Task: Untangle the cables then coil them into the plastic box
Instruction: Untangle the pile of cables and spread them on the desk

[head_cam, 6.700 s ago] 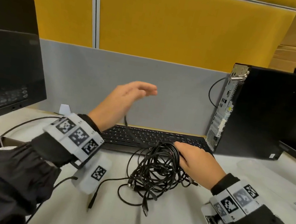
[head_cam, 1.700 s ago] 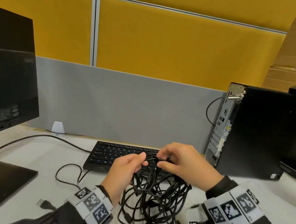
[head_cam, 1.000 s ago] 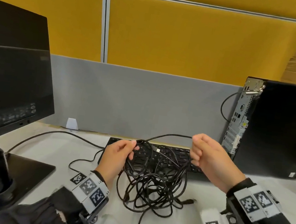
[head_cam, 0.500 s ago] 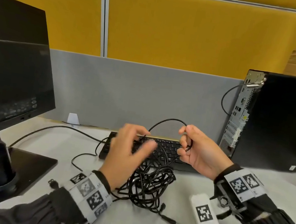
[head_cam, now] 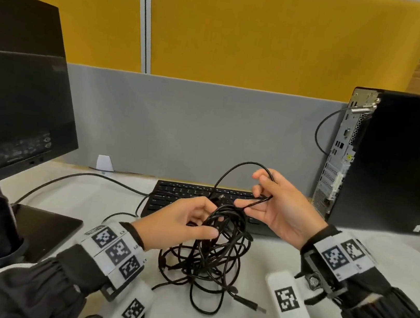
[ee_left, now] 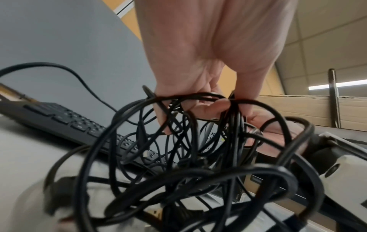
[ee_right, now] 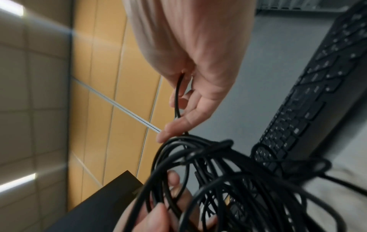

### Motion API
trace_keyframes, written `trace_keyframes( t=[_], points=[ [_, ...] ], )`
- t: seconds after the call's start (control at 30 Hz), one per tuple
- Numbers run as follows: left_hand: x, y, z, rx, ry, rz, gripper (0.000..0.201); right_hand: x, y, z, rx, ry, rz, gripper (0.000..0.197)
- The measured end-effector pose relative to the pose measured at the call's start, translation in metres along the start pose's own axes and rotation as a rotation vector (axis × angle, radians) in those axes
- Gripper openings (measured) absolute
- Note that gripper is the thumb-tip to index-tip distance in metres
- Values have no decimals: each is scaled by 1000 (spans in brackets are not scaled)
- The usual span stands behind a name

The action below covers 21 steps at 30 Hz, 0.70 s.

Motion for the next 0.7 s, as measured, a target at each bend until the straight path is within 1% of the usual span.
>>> trace_keyframes(
  t=[0.13,0.23,0.27,0.33,0.37,0.47,0.57,0.7],
  points=[
    [2,-1,0,-43,-140,-42,9,-8,5,0,-8,63,67,24],
    [4,0,-1,-51,-177,-62,1,-14,7,1,38,44,99,24],
    [4,1,-1,-47,-202,-67,6,-16,8,1,55,37,99,25],
    [5,3,-2,-29,-258,-74,21,-18,10,0,58,-10,86,25],
    [5,4,-3,-18,-289,-84,25,-18,10,-2,52,-49,84,25],
    [4,5,-4,25,-382,-102,22,-19,11,-7,60,-124,116,16],
    [2,5,-5,65,-428,-106,32,-14,9,-13,124,-104,138,15],
    [1,4,-7,105,-465,-120,46,-4,4,-23,259,-70,133,11]
  ],
)
Point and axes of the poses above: each hand's wrist, its own y-axis towards the middle knuckle, its own z-axis out of the palm, x = y × z, the point moved 1 cm from there along y, towards the middle knuckle, and after that the axes turned 4 degrees about -x, right-handed, at the moved point
